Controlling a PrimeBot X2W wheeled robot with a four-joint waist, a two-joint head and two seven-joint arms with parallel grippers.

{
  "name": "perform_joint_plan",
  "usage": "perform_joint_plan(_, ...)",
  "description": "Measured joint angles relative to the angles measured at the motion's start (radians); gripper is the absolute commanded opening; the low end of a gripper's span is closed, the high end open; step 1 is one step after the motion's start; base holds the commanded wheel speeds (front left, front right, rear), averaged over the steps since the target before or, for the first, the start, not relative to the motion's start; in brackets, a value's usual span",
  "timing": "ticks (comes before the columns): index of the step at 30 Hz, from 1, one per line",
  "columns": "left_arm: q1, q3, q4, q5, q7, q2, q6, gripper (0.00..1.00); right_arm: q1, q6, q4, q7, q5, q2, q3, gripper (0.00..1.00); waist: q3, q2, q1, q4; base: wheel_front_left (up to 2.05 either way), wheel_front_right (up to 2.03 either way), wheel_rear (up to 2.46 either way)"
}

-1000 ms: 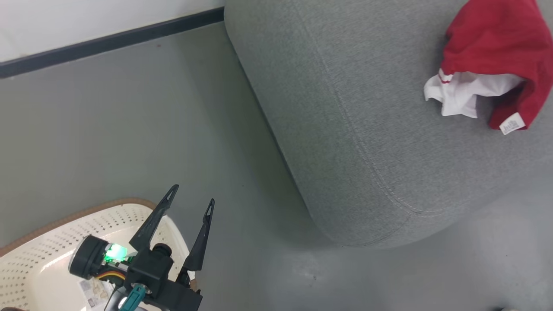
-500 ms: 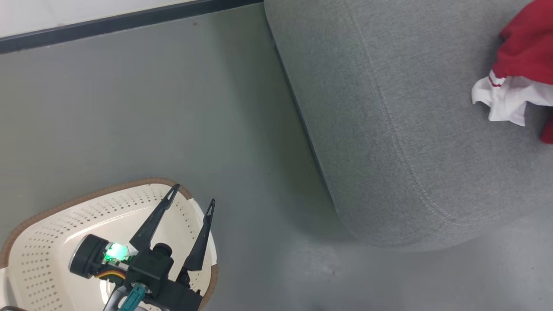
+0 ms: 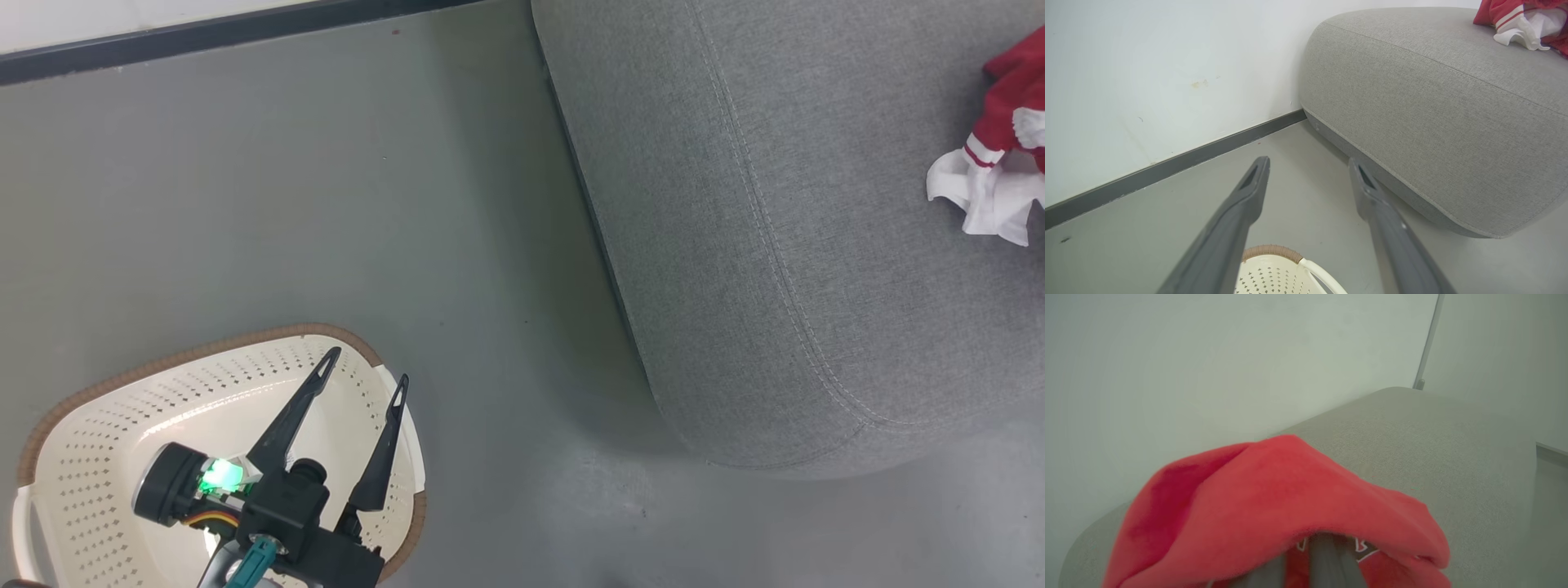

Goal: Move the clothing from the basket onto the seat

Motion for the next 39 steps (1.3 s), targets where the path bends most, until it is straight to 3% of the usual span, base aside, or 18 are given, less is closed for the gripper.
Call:
perform_joint_plan(2,0.0,0.002,0.0,0.0,0.0,0.0,0.0,1.0,-0.009,0.001,0.024,0.015,0.0,0.0,0.006,0.0,0.002,0.0,0.0,0.001,0.0,0.0,0.0)
perform_joint_plan(3,0.0,0.002,0.0,0.0,0.0,0.0,0.0,1.0,-0.016,0.001,0.035,0.021,0.0,0.002,0.008,0.11,0.003,0.0,0.0,0.002,0.0,0.0,0.0)
perform_joint_plan(4,0.0,0.003,0.0,0.0,0.0,0.0,0.0,1.0,-0.02,0.002,0.039,0.023,0.0,0.003,0.011,0.62,0.004,0.0,0.0,0.002,0.0,0.0,0.0)
perform_joint_plan(5,0.0,0.004,-0.001,0.0,0.0,0.0,0.0,1.0,-0.024,0.004,0.042,0.024,0.0,0.006,0.013,1.0,0.006,0.0,0.0,0.002,0.0,0.0,0.0)
perform_joint_plan(16,-0.005,0.002,0.011,-0.002,0.0,-0.011,0.0,1.0,-0.068,0.007,0.102,0.056,-0.061,0.001,0.072,1.0,0.003,0.0,0.0,0.011,0.0,0.0,0.0)
perform_joint_plan(28,-0.005,0.005,0.034,-0.009,0.0,-0.041,0.006,1.0,-0.063,0.019,0.22,0.275,-0.15,0.005,0.193,1.0,-0.044,0.0,0.0,0.012,0.0,0.0,0.0)
perform_joint_plan(39,0.002,0.014,0.049,-0.017,0.0,-0.063,0.018,1.0,-0.062,0.041,0.225,0.385,-0.177,0.013,0.249,1.0,-0.094,-0.0001,0.0,-0.005,0.0,0.0,0.0)
